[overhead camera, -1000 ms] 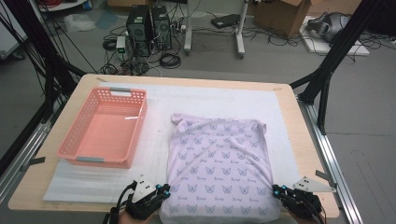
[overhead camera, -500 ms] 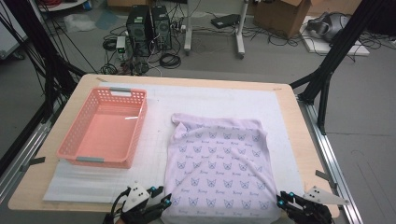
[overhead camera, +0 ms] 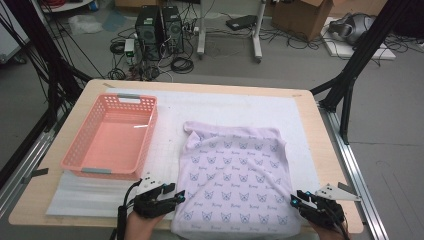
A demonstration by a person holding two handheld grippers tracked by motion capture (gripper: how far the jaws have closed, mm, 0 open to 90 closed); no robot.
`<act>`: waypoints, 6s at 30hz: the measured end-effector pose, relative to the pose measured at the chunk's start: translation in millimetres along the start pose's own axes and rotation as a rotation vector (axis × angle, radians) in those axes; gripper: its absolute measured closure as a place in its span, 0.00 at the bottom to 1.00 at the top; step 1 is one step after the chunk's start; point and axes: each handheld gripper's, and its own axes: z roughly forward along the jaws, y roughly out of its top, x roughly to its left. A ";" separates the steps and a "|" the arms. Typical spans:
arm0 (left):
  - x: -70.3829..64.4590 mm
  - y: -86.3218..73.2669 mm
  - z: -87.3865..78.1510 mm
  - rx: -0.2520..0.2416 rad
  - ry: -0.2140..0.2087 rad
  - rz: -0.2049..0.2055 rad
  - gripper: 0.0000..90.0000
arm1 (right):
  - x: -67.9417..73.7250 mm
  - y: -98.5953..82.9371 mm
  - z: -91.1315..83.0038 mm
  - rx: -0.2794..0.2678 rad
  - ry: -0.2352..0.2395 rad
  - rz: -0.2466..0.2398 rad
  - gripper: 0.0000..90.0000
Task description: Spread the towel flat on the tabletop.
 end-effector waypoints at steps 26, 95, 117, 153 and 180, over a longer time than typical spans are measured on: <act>-8.1 -14.9 -26.4 -0.001 0.010 0.068 0.75 | -1.7 -19.1 -27.3 0.029 0.087 0.015 0.85; 28.5 63.5 49.2 0.012 0.097 0.033 0.56 | -14.4 -7.5 -17.1 -0.012 -0.010 0.003 0.73; 45.3 54.2 43.4 0.031 0.160 -0.008 0.67 | -32.9 38.9 19.0 -0.038 -0.029 -0.003 0.69; 34.2 38.3 20.8 -0.088 -0.017 0.046 0.58 | -51.2 97.9 75.0 -0.077 -0.123 -0.017 0.73; 31.1 43.2 3.2 -0.187 -0.020 0.033 0.21 | -23.6 30.0 5.7 -0.110 0.002 -0.076 0.22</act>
